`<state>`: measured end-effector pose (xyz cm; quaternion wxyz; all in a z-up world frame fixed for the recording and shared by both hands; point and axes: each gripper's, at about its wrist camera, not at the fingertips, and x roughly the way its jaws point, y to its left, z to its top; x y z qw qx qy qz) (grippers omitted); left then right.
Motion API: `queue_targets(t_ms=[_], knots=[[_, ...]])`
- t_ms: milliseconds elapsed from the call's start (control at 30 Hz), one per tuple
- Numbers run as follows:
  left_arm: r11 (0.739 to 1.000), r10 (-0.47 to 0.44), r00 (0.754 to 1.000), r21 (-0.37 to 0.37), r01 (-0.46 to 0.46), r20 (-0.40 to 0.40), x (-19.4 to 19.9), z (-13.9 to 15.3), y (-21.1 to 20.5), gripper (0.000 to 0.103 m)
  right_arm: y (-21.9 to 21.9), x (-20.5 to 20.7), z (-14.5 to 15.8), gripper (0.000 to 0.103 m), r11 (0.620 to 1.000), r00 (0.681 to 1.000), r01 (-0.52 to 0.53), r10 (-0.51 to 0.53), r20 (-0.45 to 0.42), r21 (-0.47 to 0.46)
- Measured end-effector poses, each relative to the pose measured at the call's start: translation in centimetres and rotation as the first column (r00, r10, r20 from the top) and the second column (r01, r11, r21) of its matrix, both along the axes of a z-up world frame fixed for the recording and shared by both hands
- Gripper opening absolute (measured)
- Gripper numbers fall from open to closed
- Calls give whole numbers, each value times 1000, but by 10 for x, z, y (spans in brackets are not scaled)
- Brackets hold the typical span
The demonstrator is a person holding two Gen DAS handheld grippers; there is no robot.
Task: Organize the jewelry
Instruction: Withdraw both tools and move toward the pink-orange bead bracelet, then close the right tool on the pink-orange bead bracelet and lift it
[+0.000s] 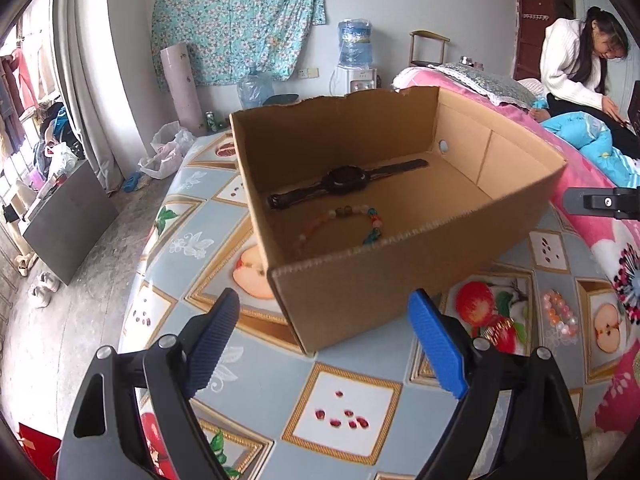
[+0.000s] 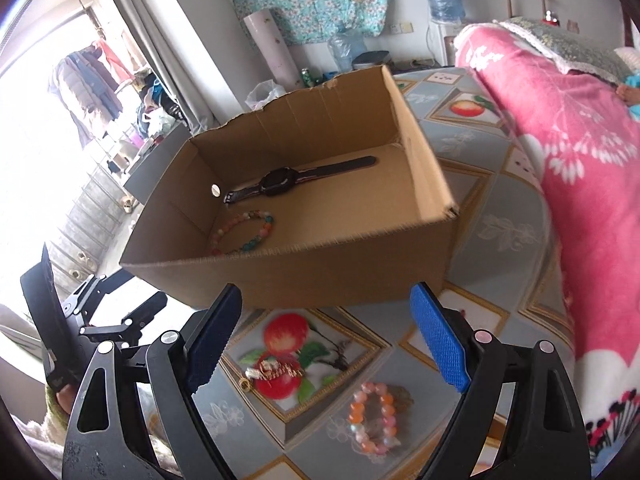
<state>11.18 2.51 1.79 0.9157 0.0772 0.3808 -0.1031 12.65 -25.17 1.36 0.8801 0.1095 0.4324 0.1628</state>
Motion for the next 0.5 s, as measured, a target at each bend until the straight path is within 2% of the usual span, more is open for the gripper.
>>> queue_targets(t_ms=[100, 233, 333, 467, 500], knots=[[1000, -24, 999, 1, 24, -25, -16, -7, 0, 85, -7, -25, -5, 83, 999, 1000, 20, -20, -5, -30], [999, -44, 994, 4, 45, -103, -33, -27, -7, 85, -8, -54, -16, 83, 997, 998, 47, -50, -37, -64], [998, -49, 987, 16, 53, -153, -42, -43, -15, 85, -4, -73, -23, 83, 997, 997, 47, -51, -62, -53], [999, -48, 981, 5, 50, -189, -49, -57, -20, 85, 7, -87, -30, 78, 999, 996, 36, -38, -75, -29], [999, -50, 979, -3, 50, -197, -50, -59, -21, 85, 9, -88, -31, 73, 999, 996, 37, -39, -75, -29]])
